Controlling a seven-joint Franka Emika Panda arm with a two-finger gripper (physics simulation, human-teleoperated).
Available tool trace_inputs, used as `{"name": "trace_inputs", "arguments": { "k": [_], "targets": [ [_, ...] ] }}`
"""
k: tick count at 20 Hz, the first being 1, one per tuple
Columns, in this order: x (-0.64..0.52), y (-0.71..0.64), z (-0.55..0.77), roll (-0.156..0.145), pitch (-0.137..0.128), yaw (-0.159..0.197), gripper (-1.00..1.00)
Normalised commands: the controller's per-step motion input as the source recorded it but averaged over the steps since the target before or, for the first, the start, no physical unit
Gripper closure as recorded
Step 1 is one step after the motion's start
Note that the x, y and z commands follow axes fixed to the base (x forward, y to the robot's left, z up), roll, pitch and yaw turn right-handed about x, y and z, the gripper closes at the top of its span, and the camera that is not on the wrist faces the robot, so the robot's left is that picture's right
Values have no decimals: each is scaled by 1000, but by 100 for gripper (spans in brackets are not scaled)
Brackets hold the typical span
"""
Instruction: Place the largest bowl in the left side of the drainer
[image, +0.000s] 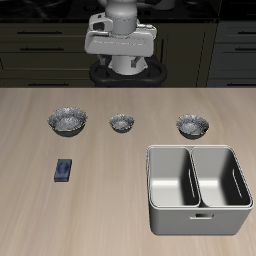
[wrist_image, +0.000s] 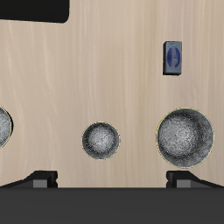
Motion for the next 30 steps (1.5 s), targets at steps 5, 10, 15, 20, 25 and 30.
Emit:
{"name": "trace_inputs", "arguments": {
  "k": [5, 10, 15, 20, 25, 30],
  "targets": [
    [19, -223, -51, -11, 6, 0, -100],
    [-4, -280, -53, -9, -5, 16, -100],
    [14, -227, -40, -6, 2, -5, -100],
    [1, -278, -7, 12, -18, 15, -100],
    [-14, -210, -8, 30, -13, 5, -100],
    [0, -210, -22, 9, -11, 14, -100]
  ]
}}
